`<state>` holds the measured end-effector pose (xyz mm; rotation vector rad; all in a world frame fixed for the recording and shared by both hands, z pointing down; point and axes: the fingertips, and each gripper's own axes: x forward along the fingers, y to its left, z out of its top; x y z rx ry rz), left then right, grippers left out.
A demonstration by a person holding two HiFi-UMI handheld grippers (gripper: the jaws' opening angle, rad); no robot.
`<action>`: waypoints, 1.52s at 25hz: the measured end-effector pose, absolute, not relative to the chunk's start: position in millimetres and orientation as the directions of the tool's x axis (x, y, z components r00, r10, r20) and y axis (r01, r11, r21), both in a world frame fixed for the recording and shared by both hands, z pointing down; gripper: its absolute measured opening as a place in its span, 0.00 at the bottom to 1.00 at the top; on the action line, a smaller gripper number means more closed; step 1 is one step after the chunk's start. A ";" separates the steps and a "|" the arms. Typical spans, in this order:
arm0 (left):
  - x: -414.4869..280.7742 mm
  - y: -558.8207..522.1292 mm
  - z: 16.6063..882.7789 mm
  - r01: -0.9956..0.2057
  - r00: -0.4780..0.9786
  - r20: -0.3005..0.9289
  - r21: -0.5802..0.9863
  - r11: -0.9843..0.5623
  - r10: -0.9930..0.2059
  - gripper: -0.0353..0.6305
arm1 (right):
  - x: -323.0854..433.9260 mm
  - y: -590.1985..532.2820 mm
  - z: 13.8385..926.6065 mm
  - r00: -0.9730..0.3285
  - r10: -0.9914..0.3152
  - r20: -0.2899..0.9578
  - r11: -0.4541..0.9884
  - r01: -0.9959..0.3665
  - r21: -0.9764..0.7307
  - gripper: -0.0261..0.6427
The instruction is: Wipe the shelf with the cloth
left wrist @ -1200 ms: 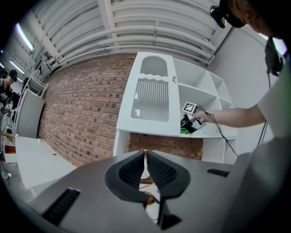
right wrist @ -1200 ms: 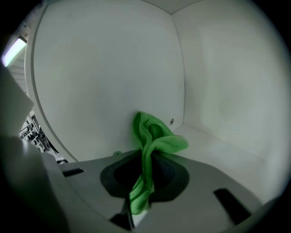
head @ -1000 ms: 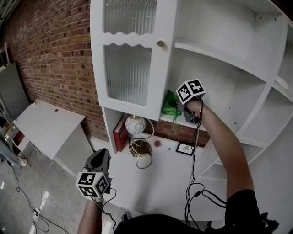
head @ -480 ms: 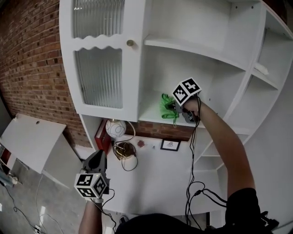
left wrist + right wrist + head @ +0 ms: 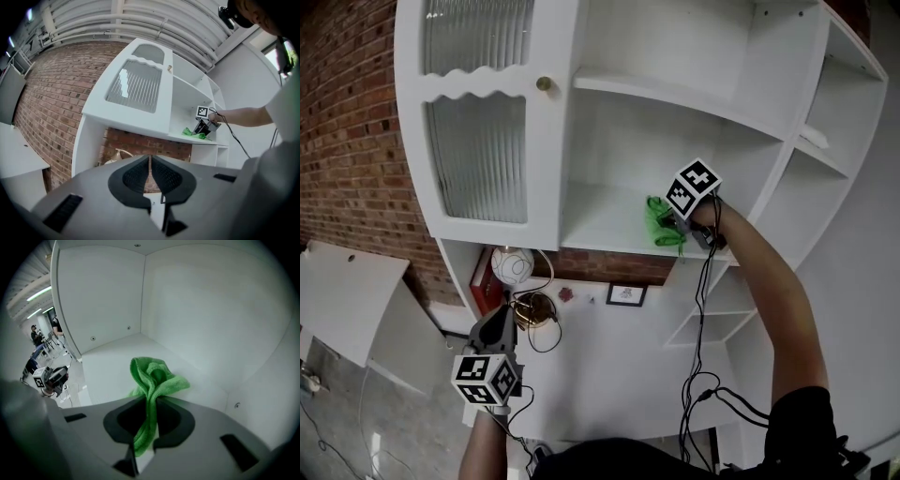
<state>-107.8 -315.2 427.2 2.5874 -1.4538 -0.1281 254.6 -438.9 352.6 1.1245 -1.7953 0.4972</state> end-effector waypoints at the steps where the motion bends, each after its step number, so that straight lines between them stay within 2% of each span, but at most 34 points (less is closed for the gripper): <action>1: -106.4 -316.4 427.8 -0.837 0.523 0.006 0.192 -0.512 -0.853 0.08 | 262.3 -436.7 352.7 -0.123 -0.475 0.872 0.490 -0.859 0.146 0.10; 6: -101.7 -322.4 433.2 -0.823 0.540 -0.004 0.210 -0.528 -0.842 0.08 | 294.0 -428.7 353.7 0.034 -0.443 0.896 0.449 -0.857 0.254 0.10; 10: -105.0 -328.2 438.8 -0.814 0.549 -0.004 0.223 -0.536 -0.836 0.08 | 317.8 -425.6 351.6 0.253 -0.401 0.880 0.432 -0.795 0.425 0.10; 17: -126.8 -338.6 447.3 -0.817 0.536 0.000 0.253 -0.519 -0.844 0.08 | 359.5 -419.8 349.8 0.572 -0.302 0.762 0.442 -0.625 0.644 0.10; 24: -125.0 -340.6 447.5 -0.808 0.551 0.001 0.252 -0.533 -0.835 0.08 | 374.2 -411.8 353.9 0.758 -0.233 0.609 0.519 -0.432 0.737 0.10; 29: -124.9 -339.4 443.5 -0.806 0.551 -0.007 0.254 -0.534 -0.835 0.08 | 384.4 -404.9 351.6 0.809 -0.208 0.550 0.557 -0.364 0.746 0.10; 31: -126.8 -338.7 441.0 -0.811 0.544 -0.010 0.253 -0.528 -0.839 0.08 | 383.7 -407.9 343.2 0.807 -0.253 0.533 0.551 -0.332 0.766 0.10; 33: -127.5 -337.5 438.1 -0.817 0.536 -0.011 0.248 -0.521 -0.844 0.08 | 371.8 -417.1 326.7 0.772 -0.359 0.525 0.518 -0.302 0.800 0.10; 36: -125.9 -333.8 433.9 -0.826 0.524 -0.010 0.238 -0.511 -0.852 0.08 | 329.2 -428.4 299.8 0.616 -0.558 0.556 0.464 -0.324 0.824 0.10; 38: -124.3 -329.9 431.9 -0.832 0.517 -0.008 0.229 -0.504 -0.856 0.08 | 288.2 -429.9 287.9 0.424 -0.659 0.621 0.458 -0.429 0.779 0.10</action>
